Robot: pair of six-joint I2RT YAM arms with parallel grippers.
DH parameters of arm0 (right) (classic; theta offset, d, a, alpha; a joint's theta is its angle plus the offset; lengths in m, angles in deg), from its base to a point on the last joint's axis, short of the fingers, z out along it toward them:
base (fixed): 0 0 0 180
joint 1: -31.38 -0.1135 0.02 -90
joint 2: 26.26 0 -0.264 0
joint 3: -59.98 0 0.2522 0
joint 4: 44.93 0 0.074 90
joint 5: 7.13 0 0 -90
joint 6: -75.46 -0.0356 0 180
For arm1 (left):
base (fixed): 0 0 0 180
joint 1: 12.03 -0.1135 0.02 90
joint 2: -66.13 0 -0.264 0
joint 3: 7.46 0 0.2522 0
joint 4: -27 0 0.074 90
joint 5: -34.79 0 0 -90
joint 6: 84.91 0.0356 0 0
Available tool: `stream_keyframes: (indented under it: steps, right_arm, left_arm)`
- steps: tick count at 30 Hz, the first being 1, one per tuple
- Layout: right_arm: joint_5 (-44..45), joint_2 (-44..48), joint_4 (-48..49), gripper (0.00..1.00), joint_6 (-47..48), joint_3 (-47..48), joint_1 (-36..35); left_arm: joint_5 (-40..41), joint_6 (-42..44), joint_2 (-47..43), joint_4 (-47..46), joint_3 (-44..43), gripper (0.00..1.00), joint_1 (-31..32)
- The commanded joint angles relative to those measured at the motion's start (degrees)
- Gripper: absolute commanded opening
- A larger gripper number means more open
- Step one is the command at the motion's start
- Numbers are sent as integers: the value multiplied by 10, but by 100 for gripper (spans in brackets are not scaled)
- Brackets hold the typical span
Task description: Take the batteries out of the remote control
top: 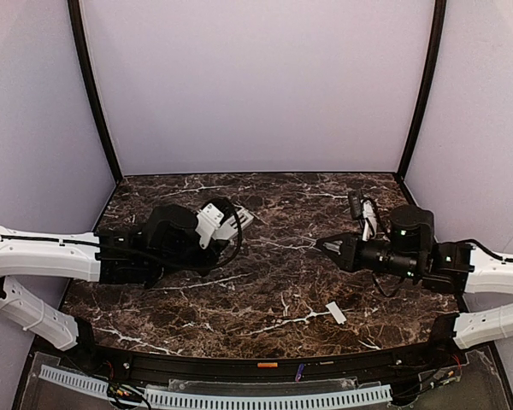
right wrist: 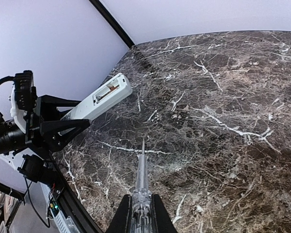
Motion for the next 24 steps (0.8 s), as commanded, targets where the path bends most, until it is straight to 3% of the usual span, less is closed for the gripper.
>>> stream_keyframes:
  steps: [1,12,18,24]
  right_arm:
    - [46,22,20,0,25,-17,2]
    - [59,91,20,0,8,-70,2]
    - [60,102,5,0,-4,-76,2]
    - [56,103,-3,0,-8,-75,2]
  left_arm:
    - [138,-162,22,60,4,0,1]
    - [166,-359,65,77,73,0,-11]
    - [145,-403,70,49,124,1,-14]
    - [136,-421,76,34,156,9,-14]
